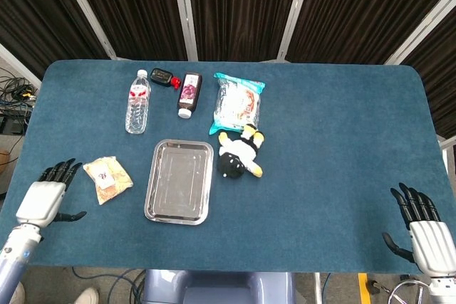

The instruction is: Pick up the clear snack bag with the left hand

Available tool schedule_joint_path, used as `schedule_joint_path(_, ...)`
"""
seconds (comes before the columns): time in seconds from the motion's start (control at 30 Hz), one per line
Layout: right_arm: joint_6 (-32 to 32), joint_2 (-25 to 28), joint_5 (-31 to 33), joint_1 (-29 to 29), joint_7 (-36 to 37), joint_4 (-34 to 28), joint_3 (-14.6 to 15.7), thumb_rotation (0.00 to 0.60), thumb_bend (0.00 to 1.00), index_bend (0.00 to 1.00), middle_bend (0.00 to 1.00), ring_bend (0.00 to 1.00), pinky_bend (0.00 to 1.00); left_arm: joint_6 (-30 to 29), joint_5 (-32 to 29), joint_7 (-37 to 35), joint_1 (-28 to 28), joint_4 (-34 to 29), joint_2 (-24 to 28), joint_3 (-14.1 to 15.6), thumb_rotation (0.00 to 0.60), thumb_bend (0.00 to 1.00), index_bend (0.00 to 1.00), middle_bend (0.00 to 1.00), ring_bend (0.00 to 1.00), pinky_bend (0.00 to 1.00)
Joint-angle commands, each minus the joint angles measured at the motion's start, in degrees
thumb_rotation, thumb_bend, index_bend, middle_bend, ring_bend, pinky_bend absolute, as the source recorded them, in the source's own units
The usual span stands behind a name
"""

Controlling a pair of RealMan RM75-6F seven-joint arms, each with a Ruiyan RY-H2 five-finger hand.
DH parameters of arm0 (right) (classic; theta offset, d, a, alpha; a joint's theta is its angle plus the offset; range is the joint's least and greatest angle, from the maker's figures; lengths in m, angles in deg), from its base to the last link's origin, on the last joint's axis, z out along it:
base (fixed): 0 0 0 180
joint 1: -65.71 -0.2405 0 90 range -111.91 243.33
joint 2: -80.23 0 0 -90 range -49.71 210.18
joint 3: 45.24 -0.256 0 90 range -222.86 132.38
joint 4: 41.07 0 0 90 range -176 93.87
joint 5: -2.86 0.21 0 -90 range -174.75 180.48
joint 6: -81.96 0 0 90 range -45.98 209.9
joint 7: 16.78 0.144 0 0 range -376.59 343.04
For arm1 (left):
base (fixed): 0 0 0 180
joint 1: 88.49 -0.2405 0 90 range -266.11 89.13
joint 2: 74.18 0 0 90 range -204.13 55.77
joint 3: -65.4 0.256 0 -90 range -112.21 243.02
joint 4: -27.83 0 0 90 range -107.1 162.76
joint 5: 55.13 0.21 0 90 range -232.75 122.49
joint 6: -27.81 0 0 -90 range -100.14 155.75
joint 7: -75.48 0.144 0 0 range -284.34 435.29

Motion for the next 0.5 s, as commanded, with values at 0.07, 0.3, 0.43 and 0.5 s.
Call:
schedule_joint_path(0.07,0.08,0.03,-0.07,0.01,0.11,0.04,0.01,0.6,0.3,0.0,0.0,0.0,0.08,6.73,-7.94,6.31,5.38,4.46,-3.6,-2.42,0.6,0.07,0.0,0.0,0.0,0.12)
schedule_joint_path(0.3,0.27,0.13,-0.24,0.05,0.57,0.02,0.03,0.6,0.3,0.0,0.0,0.0,0.08,10.76,-13.46,12.93,9.71,10.16,-9.66,-2.22,0.6,0.12,0.08,0.03,0.03,0.16)
schedule_joint_path(0.43,0.53,0.22,-0.41,0.16,0.82,-0.04,0.09,0.6,0.3,0.0,0.0,0.0,0.08,10.02,-13.78,15.83,10.83,12.83,-13.01,-1.51,0.6,0.25,0.41,0.38,0.35,0.49)
schedule_joint_path(0.5,0.66,0.34,-0.39,0.24,1.1,-0.07,0.09,0.6,0.3,0.0,0.0,0.0,0.08,8.15,-12.95,16.66,10.69,13.73,-14.5,-1.12,0.6,0.3,0.54,0.54,0.5,0.61)
